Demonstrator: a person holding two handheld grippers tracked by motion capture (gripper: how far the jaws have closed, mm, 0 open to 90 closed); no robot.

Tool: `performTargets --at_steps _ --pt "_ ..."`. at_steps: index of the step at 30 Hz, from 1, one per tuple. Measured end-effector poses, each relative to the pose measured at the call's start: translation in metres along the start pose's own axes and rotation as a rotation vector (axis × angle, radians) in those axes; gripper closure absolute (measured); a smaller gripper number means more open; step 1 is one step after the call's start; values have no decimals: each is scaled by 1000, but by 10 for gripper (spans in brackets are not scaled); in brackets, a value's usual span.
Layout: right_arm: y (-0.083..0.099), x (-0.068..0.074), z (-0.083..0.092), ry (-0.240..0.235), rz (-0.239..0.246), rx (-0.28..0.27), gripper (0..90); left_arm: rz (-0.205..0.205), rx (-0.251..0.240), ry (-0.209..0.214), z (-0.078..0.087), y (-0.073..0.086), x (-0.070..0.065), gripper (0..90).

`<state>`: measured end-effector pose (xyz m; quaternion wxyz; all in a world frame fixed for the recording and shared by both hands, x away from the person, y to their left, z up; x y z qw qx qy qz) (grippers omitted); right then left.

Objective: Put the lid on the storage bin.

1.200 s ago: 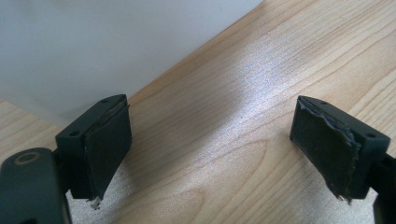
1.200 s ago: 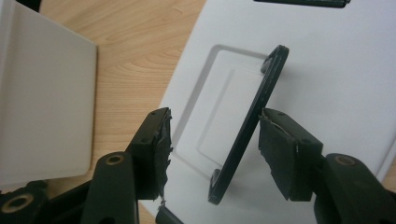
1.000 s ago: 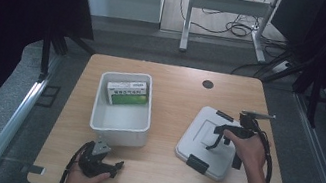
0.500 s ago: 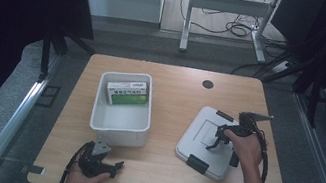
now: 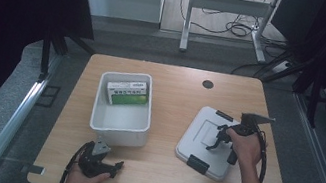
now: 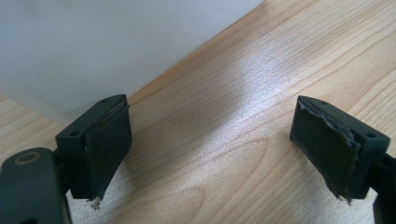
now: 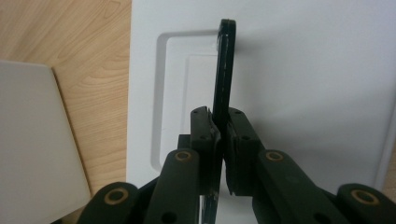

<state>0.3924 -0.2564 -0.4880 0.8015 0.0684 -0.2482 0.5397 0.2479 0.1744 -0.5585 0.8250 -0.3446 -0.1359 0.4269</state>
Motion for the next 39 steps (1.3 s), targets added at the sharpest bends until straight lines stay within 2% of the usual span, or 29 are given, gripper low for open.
performTargets --at_steps 10,15,19,25,39 --pt "-1 0 4 -9 -16 9 845 1 0 -1 0 0 0 127" --pt "-2 3 15 -35 -10 -5 846 0 0 -1 0 0 0 127" --pt "-3 8 27 -62 10 -15 846 0 0 -1 0 0 0 127" --pt "-3 18 43 -76 45 -27 847 1 0 -1 0 0 0 127" --pt "-3 38 66 -119 107 -38 847 6 -3 -1 0 1 0 127"
Point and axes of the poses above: each handheld gripper's, and its own axes: z roughly backward along the jaws, y roughly out of its underside, x roughly to its left, the point moved 2 cm from there along -z, roughly forward along the jaws, and after that the axes turned 3 degrees about y, right-handed, at the moved point
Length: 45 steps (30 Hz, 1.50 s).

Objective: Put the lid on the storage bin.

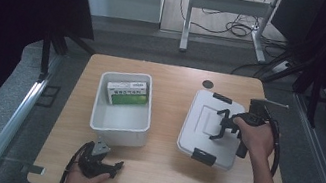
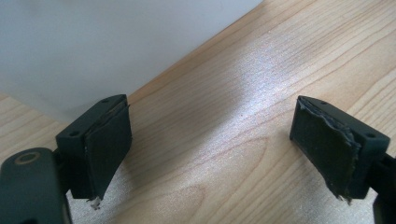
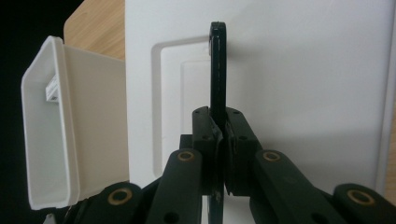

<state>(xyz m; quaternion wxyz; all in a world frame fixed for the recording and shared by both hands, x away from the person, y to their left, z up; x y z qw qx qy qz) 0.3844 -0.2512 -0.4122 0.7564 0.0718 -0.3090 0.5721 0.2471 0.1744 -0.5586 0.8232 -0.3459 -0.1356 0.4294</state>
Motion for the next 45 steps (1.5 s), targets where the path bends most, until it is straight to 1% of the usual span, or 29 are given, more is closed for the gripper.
performTargets --at_steps 4,7,9,12,13,18,19,21,27,31,38,42,45 --pt "0 5 4 -15 11 -4 847 -3 0 -1 0 0 0 127" --pt "0 9 7 -19 28 -10 847 -4 0 0 0 0 0 127" --pt "0 12 9 -23 29 -10 847 -2 0 -2 0 0 0 127" --pt "0 16 12 -28 42 -14 847 -2 0 0 0 0 0 127" --pt "-1 18 13 -33 52 -17 847 -4 1 1 0 0 0 127" --pt "-3 29 20 -49 66 -19 847 -6 1 1 0 0 0 127" --pt "-3 32 21 -51 78 -25 847 -6 2 2 0 0 0 127" --pt "-4 37 24 -55 83 -24 847 -6 2 2 0 0 1 127" --pt "-4 53 29 -69 122 -27 846 -8 4 3 0 0 1 127" --pt "-3 62 30 -79 145 -27 846 -8 4 2 0 0 1 127" --pt "-2 73 30 -77 172 -14 846 -10 6 3 0 0 1 127" --pt "-2 80 28 -89 185 -9 846 -11 6 3 0 0 1 127" --pt "-1 87 25 -85 203 1 846 -8 6 3 1 0 1 127"
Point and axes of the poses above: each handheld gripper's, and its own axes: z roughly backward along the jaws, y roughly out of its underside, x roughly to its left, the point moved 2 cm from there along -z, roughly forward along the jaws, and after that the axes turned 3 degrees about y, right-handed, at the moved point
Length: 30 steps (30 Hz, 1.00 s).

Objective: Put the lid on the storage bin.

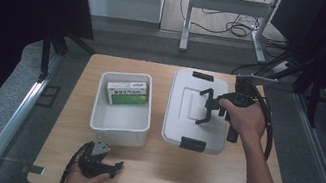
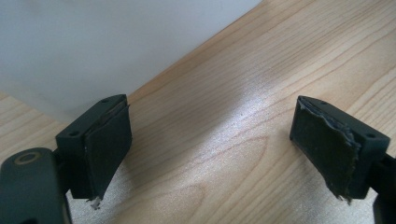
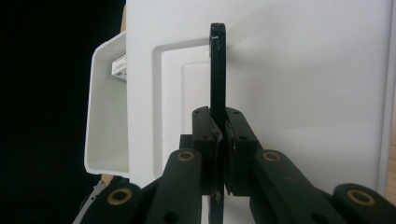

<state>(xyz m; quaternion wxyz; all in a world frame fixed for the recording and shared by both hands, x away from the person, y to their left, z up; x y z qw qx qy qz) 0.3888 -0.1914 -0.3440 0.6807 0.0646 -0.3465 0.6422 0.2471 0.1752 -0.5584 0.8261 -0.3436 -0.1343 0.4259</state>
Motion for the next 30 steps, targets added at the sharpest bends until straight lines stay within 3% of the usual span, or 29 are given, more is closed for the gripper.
performTargets --at_steps 30 --pt "-1 66 -32 -34 99 72 846 -4 -3 2 0 0 0 126"
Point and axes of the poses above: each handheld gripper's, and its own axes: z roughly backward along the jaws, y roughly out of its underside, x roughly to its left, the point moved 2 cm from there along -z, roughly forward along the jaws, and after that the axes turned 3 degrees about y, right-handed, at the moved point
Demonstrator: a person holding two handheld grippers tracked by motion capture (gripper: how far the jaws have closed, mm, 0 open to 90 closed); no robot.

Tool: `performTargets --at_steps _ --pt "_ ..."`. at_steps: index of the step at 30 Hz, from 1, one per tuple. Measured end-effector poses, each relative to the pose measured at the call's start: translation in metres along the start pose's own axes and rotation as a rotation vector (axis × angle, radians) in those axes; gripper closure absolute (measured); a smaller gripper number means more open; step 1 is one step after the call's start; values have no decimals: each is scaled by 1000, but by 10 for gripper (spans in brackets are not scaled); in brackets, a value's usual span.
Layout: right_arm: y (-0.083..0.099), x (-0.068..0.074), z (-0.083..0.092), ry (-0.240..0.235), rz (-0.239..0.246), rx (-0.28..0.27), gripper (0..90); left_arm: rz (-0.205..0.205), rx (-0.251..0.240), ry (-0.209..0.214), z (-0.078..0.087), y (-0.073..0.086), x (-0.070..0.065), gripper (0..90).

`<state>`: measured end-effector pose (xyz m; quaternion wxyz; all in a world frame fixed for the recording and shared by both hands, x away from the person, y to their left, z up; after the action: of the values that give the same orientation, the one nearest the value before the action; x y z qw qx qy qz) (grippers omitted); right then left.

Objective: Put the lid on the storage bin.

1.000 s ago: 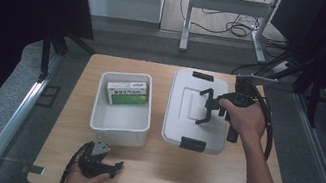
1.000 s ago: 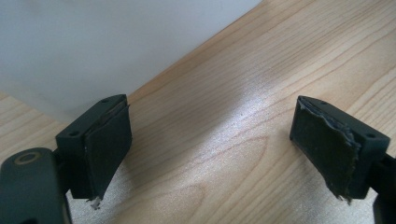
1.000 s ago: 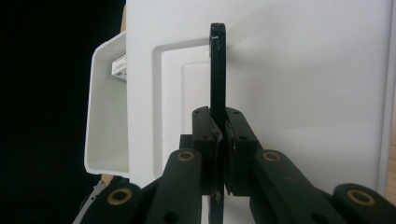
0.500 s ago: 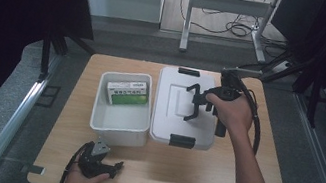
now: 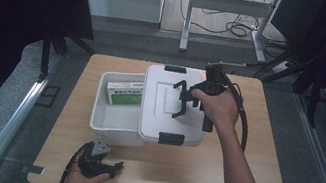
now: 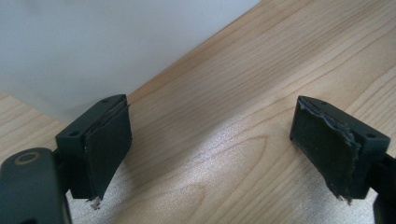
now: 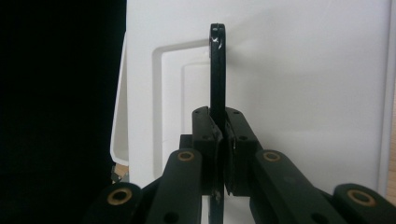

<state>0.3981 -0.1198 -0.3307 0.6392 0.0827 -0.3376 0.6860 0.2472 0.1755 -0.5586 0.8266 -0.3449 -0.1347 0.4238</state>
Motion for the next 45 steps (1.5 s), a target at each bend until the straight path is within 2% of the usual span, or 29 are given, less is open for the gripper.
performTargets --at_steps 27,37,45 --pt "-4 50 -36 -44 60 55 846 3 -1 1 0 0 0 126" --pt "-6 74 -62 -46 87 94 846 4 0 -3 0 0 0 126" --pt "-11 88 -80 -30 79 117 846 11 -6 -2 0 0 -1 126"
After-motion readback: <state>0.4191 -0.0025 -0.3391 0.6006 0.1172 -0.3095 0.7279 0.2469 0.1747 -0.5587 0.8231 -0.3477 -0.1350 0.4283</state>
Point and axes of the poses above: each handheld gripper's, and its own axes: z roughly backward along the jaws, y roughly out of its underside, x roughly to its left, the point moved 2 cm from there along -z, roughly forward along the jaws, and after that the axes turned 3 degrees about y, right-handed, at the moved point
